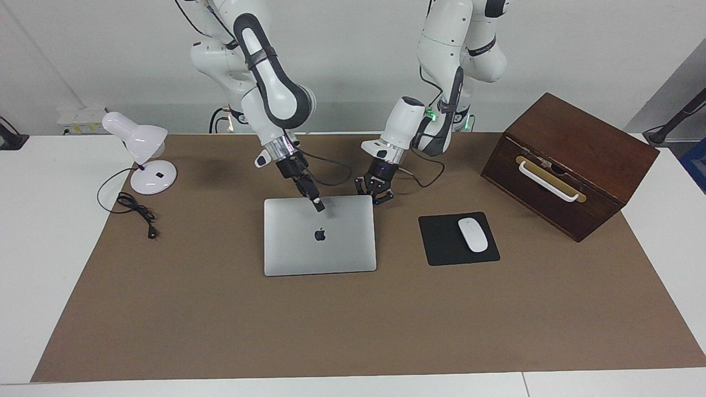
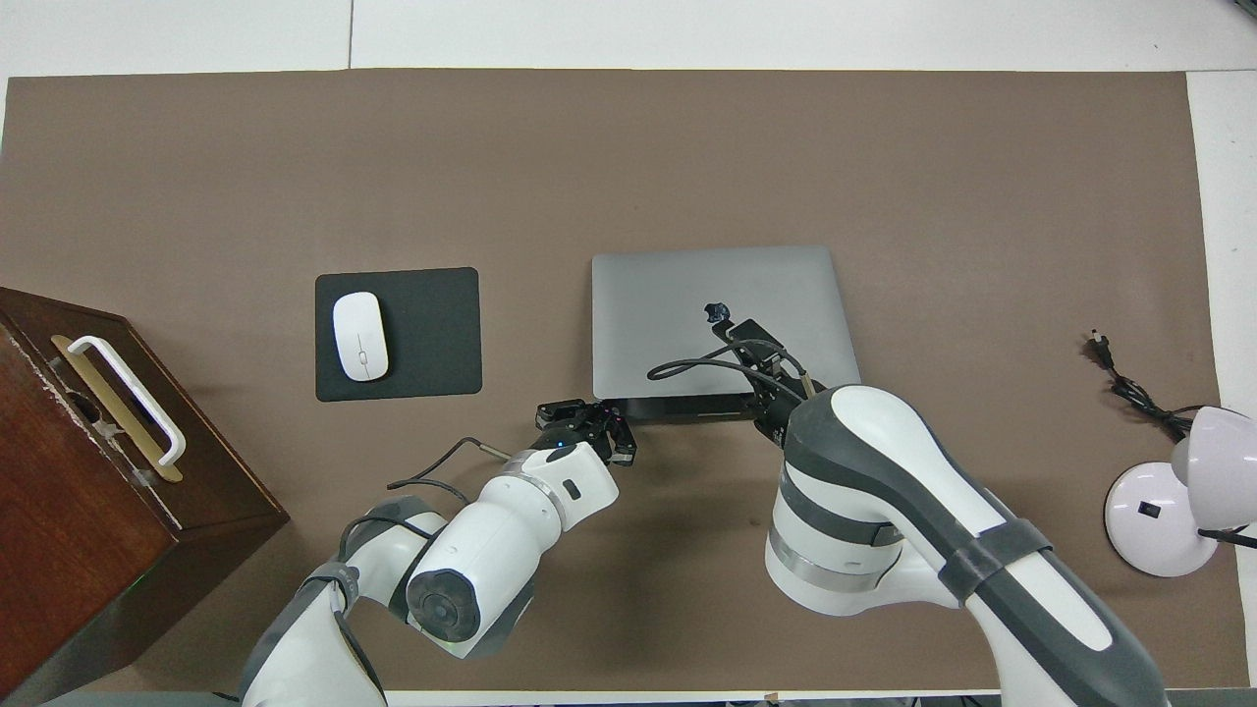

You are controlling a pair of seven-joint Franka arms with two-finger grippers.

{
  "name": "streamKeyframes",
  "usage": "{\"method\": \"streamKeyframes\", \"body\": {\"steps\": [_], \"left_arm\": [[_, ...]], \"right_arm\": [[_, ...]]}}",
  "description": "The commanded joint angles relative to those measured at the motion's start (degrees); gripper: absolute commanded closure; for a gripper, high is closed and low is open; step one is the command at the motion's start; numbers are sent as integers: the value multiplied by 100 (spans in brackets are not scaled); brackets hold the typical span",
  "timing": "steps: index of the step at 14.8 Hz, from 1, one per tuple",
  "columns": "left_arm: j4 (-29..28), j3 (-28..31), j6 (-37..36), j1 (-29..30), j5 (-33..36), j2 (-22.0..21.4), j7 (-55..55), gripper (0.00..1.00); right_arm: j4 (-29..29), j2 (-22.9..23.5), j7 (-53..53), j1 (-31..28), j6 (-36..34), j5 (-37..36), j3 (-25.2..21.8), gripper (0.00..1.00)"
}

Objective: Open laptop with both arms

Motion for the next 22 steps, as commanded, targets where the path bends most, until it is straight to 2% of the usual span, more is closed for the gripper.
{"method": "streamKeyframes", "body": {"steps": [1, 10, 15, 22], "left_arm": [[90, 38, 75, 44, 15, 281, 79, 100], [90, 38, 75, 88, 129, 307, 79, 100], [90, 38, 75, 88, 138, 307, 79, 100], [90, 38, 75, 88, 138, 307, 79, 100]], "right_arm": [[314, 176, -224, -60, 110, -133, 9, 0], [1324, 562, -743, -60, -48, -458, -491, 0], [1930, 809, -743, -86, -57, -555, -571, 0], [2028, 897, -725, -113, -83, -1408, -852, 0]]}}
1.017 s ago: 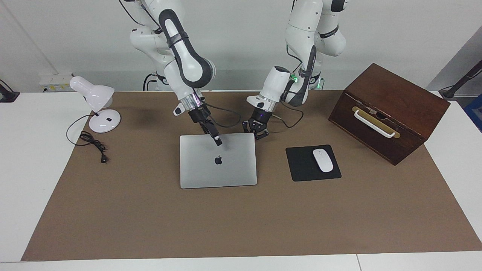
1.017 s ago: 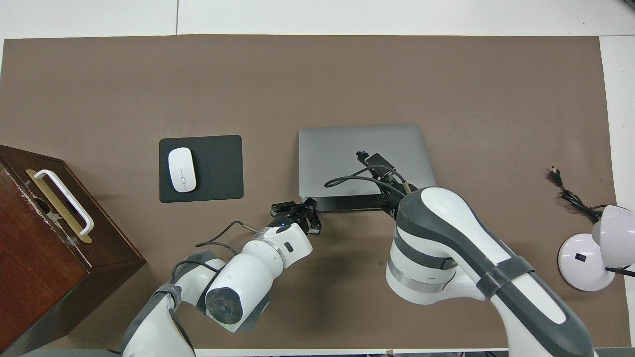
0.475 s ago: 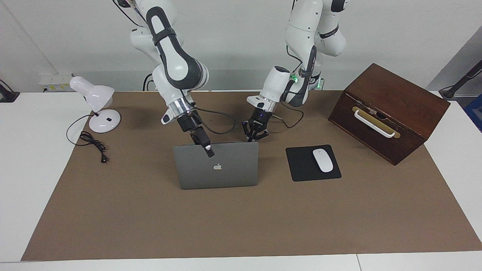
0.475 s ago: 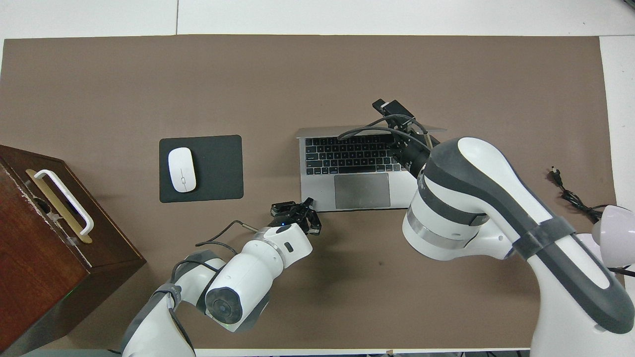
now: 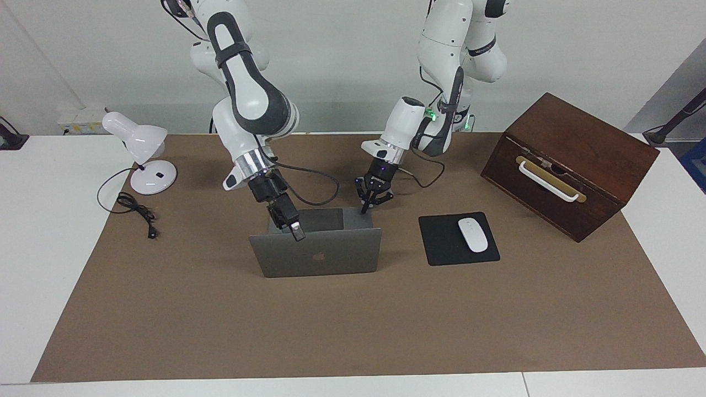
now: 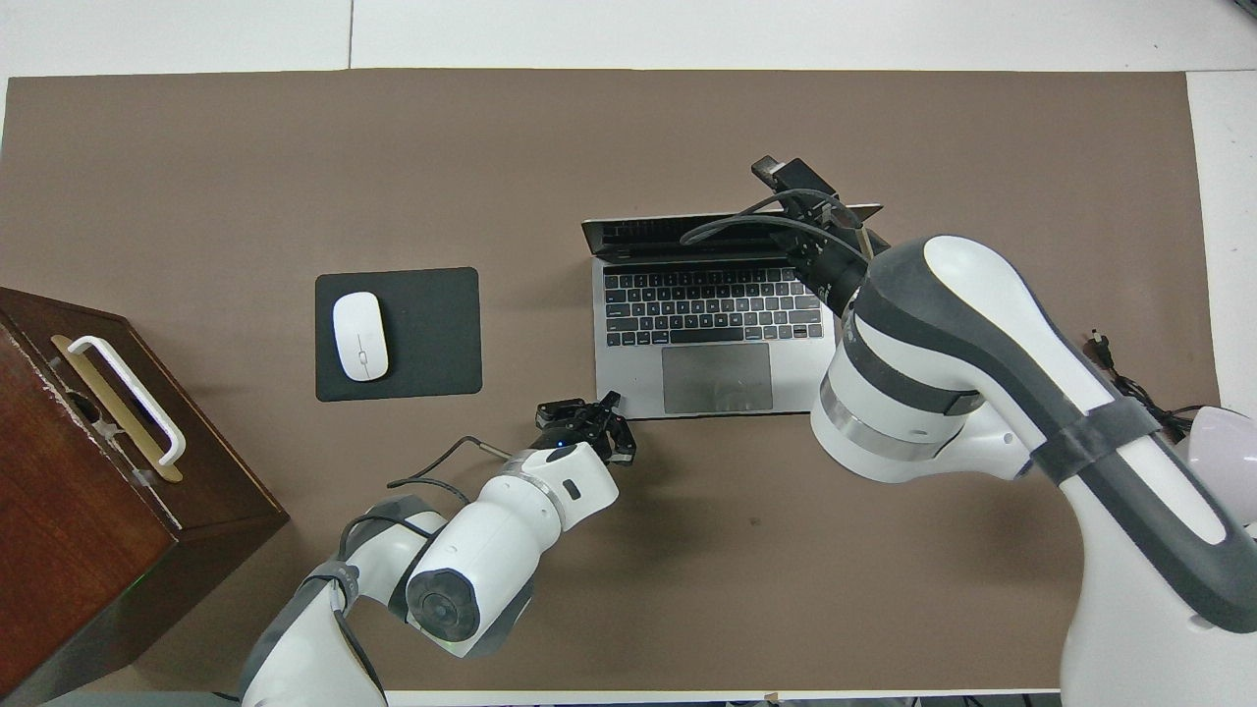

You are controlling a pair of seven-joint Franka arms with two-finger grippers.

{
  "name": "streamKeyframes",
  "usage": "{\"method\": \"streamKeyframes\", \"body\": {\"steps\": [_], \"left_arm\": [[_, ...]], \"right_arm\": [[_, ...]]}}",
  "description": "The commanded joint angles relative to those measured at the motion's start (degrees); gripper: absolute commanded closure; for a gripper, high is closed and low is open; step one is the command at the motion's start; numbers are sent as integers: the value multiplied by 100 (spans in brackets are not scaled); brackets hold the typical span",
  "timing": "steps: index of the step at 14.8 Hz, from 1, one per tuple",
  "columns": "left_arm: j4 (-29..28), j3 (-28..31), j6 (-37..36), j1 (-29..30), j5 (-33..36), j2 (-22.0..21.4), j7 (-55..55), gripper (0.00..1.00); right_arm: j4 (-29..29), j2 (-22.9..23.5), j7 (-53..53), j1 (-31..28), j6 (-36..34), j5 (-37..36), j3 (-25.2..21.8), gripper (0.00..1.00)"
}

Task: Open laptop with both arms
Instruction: 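Lift the lid farther from the robot with the right gripper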

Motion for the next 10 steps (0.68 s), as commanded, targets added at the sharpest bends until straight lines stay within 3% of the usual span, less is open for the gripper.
{"method": "streamKeyframes", "body": {"steps": [1, 10], "left_arm": [[88, 37, 60, 77, 100, 299, 64, 100], [88, 37, 60, 86, 100, 299, 55, 100]], "right_arm": [[135, 131, -166, -87, -33, -180, -42, 0], [153, 360, -157, -87, -42, -741, -165, 0]]}}
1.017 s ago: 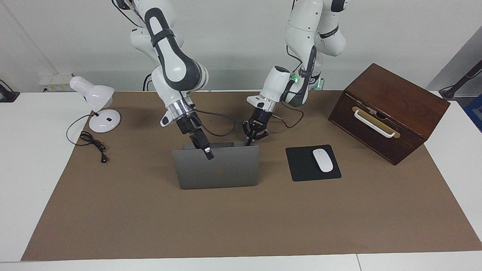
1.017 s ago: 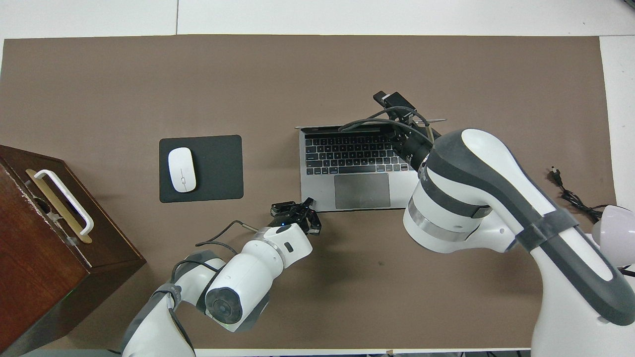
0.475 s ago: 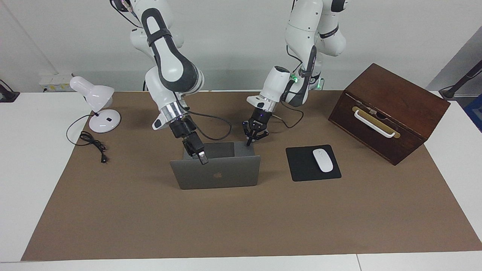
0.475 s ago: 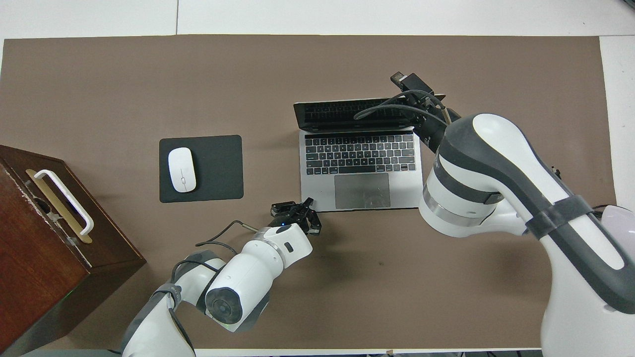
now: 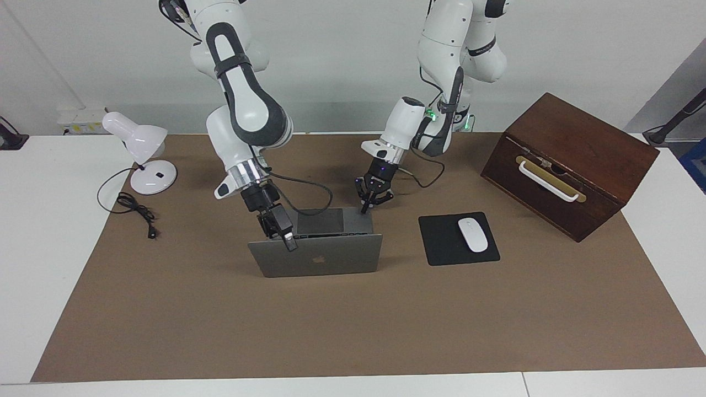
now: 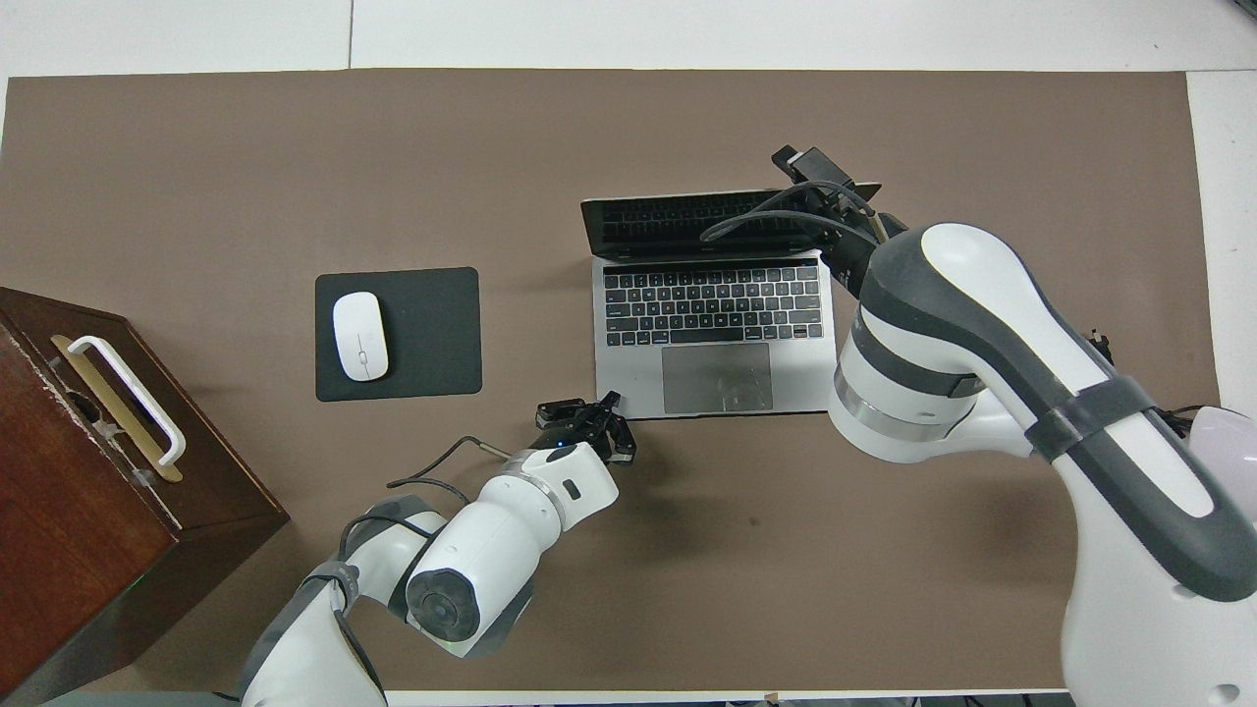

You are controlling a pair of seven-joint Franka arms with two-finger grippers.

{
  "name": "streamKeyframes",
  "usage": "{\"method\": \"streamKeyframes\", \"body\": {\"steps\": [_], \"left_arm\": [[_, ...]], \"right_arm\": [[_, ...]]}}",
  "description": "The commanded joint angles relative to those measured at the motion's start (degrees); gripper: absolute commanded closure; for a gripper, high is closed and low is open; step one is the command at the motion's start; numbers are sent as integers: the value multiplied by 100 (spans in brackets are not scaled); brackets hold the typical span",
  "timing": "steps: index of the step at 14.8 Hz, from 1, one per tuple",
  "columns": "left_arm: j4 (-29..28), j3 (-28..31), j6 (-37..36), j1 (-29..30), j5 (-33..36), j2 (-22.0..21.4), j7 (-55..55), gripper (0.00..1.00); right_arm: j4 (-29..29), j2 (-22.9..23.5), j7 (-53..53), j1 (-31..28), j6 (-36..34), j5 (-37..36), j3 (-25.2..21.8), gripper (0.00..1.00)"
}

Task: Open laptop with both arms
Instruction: 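Lift the lid farther from the robot with the right gripper, then push the lid fully open with the right gripper while the left gripper waits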

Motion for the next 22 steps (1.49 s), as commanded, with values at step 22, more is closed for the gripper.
{"method": "streamKeyframes", "body": {"steps": [22], "left_arm": [[97, 19, 50, 155, 89, 272, -41, 100]], "right_arm": [[632, -142, 478, 10, 107, -792, 402, 0]]}}
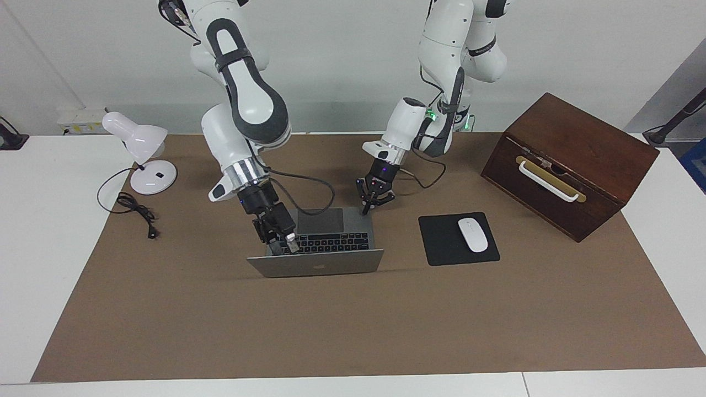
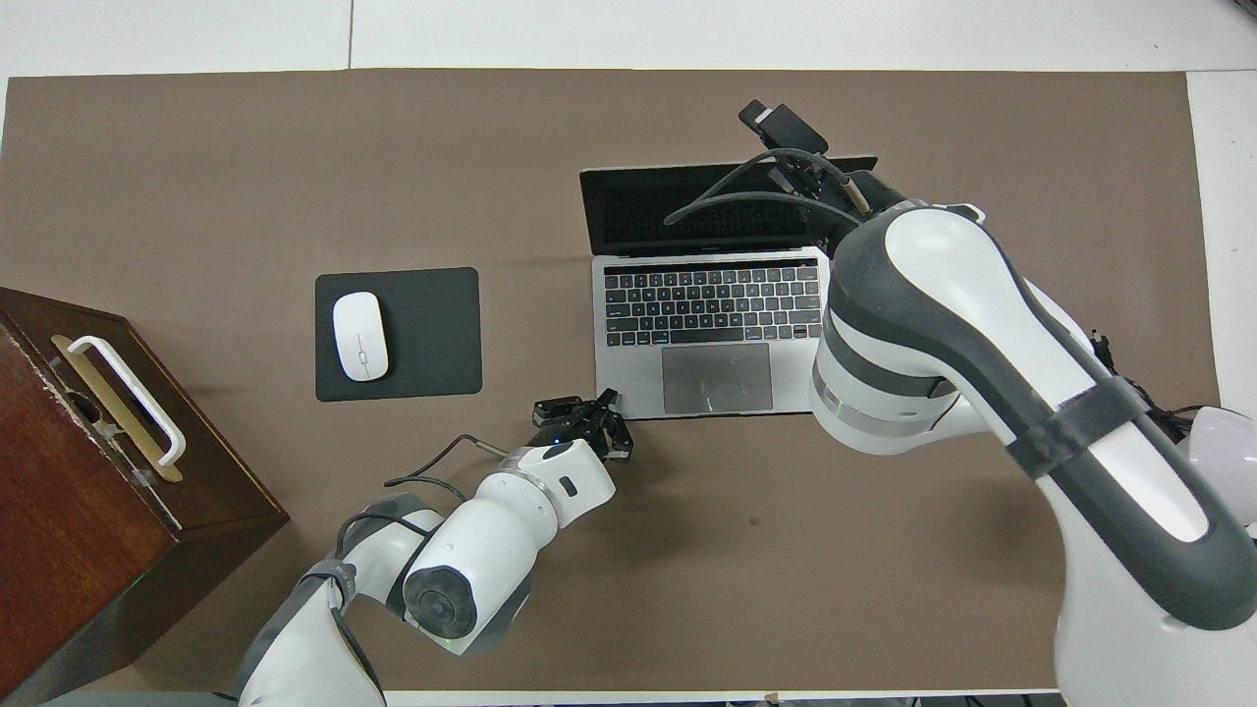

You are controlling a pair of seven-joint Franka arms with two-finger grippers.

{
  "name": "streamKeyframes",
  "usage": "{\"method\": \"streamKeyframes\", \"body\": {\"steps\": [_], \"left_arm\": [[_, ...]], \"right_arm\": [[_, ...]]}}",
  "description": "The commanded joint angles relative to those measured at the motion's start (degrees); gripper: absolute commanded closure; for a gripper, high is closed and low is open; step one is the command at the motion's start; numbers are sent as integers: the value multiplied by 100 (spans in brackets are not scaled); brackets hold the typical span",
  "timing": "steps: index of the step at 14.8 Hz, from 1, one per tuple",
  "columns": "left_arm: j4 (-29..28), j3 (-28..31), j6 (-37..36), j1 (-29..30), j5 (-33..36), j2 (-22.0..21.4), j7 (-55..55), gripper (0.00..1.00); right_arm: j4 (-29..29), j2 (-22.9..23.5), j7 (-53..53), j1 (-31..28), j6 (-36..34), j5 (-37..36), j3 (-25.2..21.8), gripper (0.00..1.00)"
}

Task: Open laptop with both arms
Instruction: 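Push the lid fully open with the right gripper while the left gripper waits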

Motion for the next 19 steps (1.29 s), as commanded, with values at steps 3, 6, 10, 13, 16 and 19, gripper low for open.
{"method": "streamKeyframes", "body": {"steps": [3, 6, 10, 13, 16, 19], "left_arm": [[118, 26, 25, 100, 88, 117, -431, 100], [145, 18, -167, 126, 88, -129, -652, 100], [249, 18, -1412, 258, 79, -788, -706, 100], [679, 18, -2923, 424, 88, -1254, -653, 100], [1390, 26, -4365, 556, 88, -1413, -635, 100], [2006, 35, -5368, 714, 88, -1466, -635, 100]], "right_arm": [[-43, -257, 152, -52, 51, -312, 71, 0], [-35, -292, 152, -70, 7, -690, 45, 0], [-9, -345, 152, -79, -186, -1637, -86, 0], [79, -363, 152, -79, -546, -2481, -463, 0], [106, -459, 161, -87, -1195, -3667, -1034, 0], [395, -547, 179, -87, -2257, -4774, -1693, 0]]}}
